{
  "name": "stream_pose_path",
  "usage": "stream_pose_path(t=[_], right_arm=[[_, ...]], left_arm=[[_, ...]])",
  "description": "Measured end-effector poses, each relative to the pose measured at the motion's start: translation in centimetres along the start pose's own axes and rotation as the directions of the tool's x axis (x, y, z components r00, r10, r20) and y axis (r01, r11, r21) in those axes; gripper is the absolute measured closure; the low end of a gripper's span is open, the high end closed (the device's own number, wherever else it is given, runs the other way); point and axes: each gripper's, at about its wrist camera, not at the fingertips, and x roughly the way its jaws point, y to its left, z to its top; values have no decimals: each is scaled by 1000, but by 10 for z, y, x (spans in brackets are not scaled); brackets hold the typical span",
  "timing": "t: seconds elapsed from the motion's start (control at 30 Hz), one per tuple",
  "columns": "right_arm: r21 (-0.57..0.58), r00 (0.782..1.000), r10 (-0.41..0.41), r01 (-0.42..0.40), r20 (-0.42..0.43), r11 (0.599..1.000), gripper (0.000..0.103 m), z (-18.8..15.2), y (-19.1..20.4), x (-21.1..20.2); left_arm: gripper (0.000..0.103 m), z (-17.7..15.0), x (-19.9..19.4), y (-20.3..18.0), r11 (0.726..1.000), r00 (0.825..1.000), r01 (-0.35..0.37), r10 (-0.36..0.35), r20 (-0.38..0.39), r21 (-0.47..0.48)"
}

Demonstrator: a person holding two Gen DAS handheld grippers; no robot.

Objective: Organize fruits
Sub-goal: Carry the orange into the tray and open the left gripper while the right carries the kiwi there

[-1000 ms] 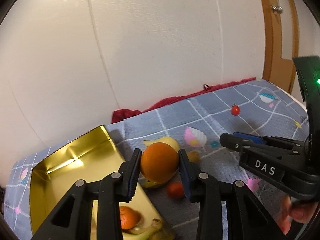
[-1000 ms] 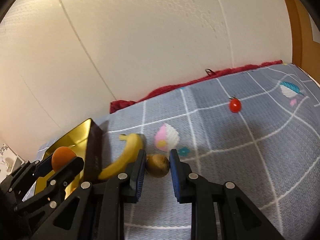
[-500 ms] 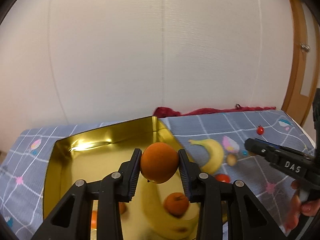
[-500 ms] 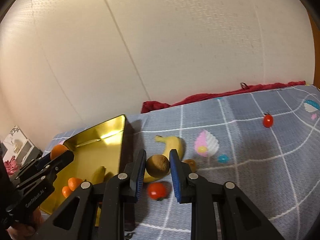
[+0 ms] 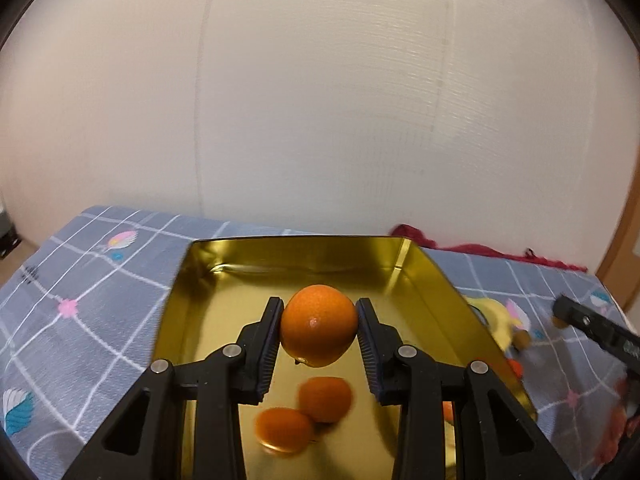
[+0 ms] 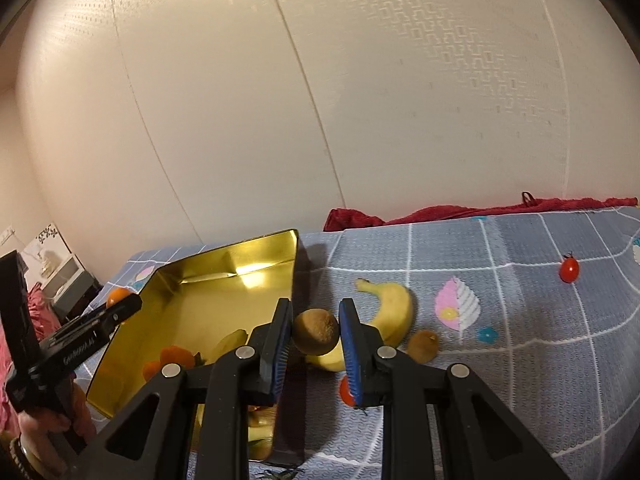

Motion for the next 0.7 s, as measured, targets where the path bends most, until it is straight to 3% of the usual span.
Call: stream_pose_path(t=[0.3,0.47,0.7], right_arm=[[-48,994,101,-103,-40,994,79,-2,36,21],[-127,990,103,-115,-99,985,79,-11,60,38],[-151,984,70,-95,-162,984,79,-21,67,59]], left_arm=[[66,0,25,39,985,985,-159,154,-79,-60],[66,-4,35,34,983,978,-181,178,-109,-18],[66,-5,31,30,985,980,-173,172,-99,-9]])
